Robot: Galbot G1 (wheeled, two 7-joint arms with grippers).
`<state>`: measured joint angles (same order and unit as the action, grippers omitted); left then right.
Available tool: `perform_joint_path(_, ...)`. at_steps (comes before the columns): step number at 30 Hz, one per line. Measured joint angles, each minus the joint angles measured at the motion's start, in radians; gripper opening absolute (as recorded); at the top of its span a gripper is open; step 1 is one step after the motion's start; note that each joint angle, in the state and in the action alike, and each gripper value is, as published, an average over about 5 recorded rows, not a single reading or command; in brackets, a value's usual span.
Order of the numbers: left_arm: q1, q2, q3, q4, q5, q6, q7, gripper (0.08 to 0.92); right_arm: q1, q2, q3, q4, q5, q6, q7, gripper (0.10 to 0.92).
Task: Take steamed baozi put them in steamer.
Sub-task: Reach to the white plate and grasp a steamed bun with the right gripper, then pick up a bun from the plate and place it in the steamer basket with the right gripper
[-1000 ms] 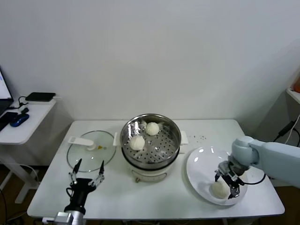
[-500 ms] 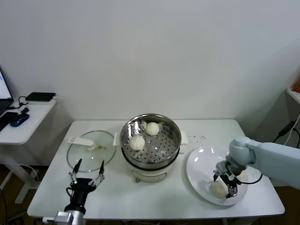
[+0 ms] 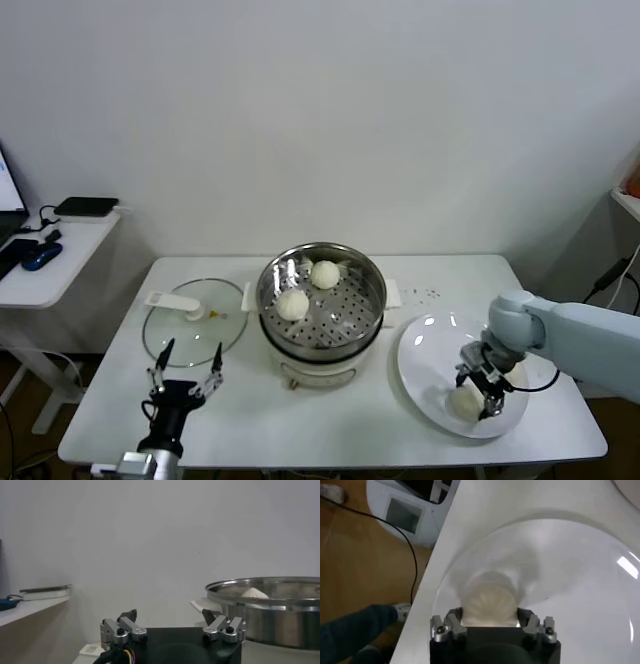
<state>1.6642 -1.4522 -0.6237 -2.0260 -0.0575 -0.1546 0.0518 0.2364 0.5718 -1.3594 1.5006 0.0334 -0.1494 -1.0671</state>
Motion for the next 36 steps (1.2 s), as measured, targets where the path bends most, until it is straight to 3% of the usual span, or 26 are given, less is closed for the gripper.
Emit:
perform_joint_path(11,-0.001,0.000,-0.001,-0.001,0.000,-0.002,0.000,0.823,0.089,-0.028,-0.031,0.047,0.045,0.015,-0.010,0.679)
perform_joint_path(22,-0.007,0.003,0.004,-0.003,0.009,0.004,0.000,0.823,0.407,-0.034,-0.138,0.169,0.137,0.108,-0.025,0.676)
perform_joint_path(36,-0.011,-0.004,0.006,-0.009,0.021,0.010,-0.003,0.823,0.660,0.126,-0.107,0.237,0.091,0.299,-0.032,0.670)
